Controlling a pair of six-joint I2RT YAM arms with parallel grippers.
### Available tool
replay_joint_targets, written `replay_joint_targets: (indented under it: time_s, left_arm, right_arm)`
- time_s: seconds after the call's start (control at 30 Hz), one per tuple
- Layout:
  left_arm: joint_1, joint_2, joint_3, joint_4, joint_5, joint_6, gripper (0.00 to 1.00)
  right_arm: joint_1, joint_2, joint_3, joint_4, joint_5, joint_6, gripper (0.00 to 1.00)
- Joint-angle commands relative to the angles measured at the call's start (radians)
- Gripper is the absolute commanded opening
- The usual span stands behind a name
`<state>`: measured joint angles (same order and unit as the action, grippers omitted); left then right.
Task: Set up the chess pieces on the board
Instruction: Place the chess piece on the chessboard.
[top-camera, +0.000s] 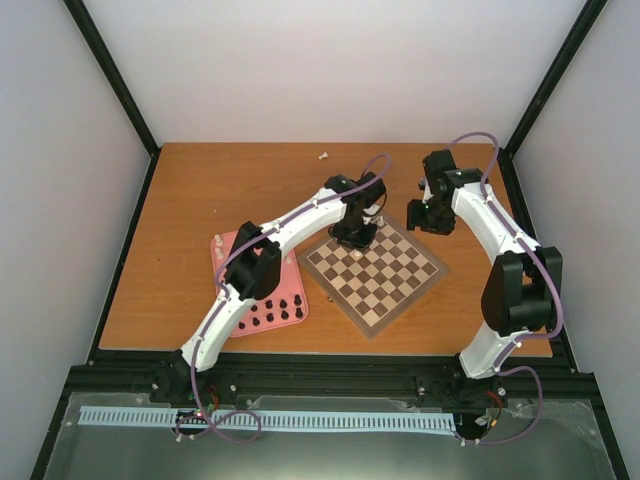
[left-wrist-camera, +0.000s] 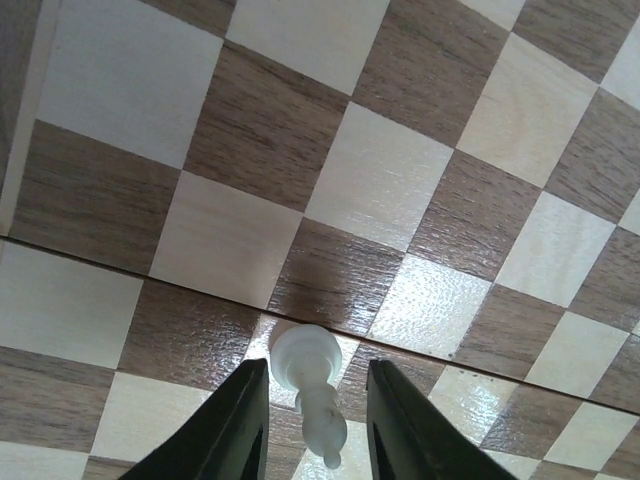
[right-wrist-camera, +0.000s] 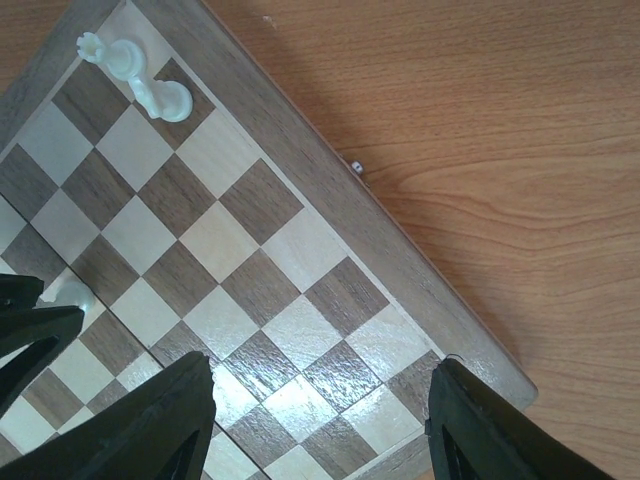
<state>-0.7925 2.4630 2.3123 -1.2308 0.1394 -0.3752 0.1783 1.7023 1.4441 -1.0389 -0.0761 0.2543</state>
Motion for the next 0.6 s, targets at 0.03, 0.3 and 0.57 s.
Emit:
replay_joint_targets:
  time_s: [0.03,0.3,0.57]
  left_arm:
    - [-0.004,0.000,0.028,-0.010,0.006,0.002,0.36]
    - [0.004,-0.103,0.019,-0.039,-0.056,0.025,0.69]
    - [0.144,-0.348,-0.129,-0.048,-0.160,0.052,0.82]
  right_arm:
    - [-0.008,-0.016,-0.011,0.019,-0.008,-0.005,0.59]
    - [-0.007,-0.030,-0.022,0.016,0.009,-0.023,0.62]
    - [-0.002,-0.047,-0.020,0.050,-0.052,-0.013,0.71]
